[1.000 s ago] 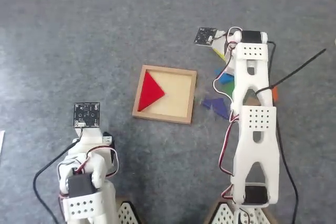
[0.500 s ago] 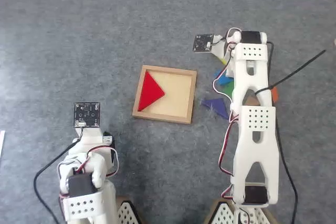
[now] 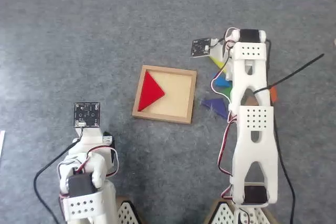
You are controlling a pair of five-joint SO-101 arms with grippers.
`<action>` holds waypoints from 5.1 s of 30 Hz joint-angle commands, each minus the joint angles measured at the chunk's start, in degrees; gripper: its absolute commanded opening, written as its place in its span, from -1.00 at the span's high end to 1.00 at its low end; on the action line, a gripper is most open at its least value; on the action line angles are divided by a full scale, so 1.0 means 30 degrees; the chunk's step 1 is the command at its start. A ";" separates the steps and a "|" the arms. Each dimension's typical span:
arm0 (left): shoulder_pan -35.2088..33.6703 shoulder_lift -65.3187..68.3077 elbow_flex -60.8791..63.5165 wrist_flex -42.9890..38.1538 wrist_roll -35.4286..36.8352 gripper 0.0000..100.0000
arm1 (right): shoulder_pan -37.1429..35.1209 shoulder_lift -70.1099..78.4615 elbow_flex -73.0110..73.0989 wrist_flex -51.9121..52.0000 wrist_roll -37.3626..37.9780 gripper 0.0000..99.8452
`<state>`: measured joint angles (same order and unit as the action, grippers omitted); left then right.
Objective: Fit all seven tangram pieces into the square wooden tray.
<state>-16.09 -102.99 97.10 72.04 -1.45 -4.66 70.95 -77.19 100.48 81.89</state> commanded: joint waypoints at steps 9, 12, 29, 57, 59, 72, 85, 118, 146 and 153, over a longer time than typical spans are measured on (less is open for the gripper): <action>0.0059 -0.0352 -0.0220 0.0059 0.0000 0.84 | -0.0777 -0.2476 -0.0586 0.0659 -0.0469 0.12; 0.0059 -0.0352 -0.0220 0.0059 0.0000 0.84 | -0.0777 -0.2447 -0.0469 0.0220 -0.0469 0.08; 0.0059 -0.0352 -0.0220 0.0059 0.0000 0.84 | -0.0630 0.0659 -0.0557 -0.1802 -0.0791 0.08; 0.0059 -0.0352 -0.0220 0.0059 0.0000 0.84 | -0.0425 0.1480 -0.0440 0.0601 0.0733 0.41; 0.0059 -0.0352 -0.0220 0.0059 0.0000 0.84 | -0.0425 0.1333 -0.0440 0.0601 0.0733 0.41; 0.0059 -0.0352 -0.0220 0.0059 0.0000 0.84 | -0.0689 -0.2007 0.1143 0.0835 0.0029 0.41; 0.0059 -0.0352 -0.0220 0.0059 0.0000 0.84 | -0.1275 -0.8513 0.6125 0.0689 -0.0498 0.77; 0.0059 -0.0352 -0.0220 0.0059 0.0000 0.84 | 0.0425 -0.3912 0.5275 0.0747 0.0791 0.18; 0.0059 -0.0352 -0.0220 0.0059 0.0000 0.84 | -0.0835 -0.2330 0.5158 -0.1890 -0.0733 0.72; 0.0059 -0.0352 -0.0220 0.0059 0.0000 0.84 | -0.0835 -0.3531 0.5158 -0.1714 -0.1172 0.77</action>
<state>-16.09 -102.99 97.10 72.04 -1.45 -5.80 63.21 -60.92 94.51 79.16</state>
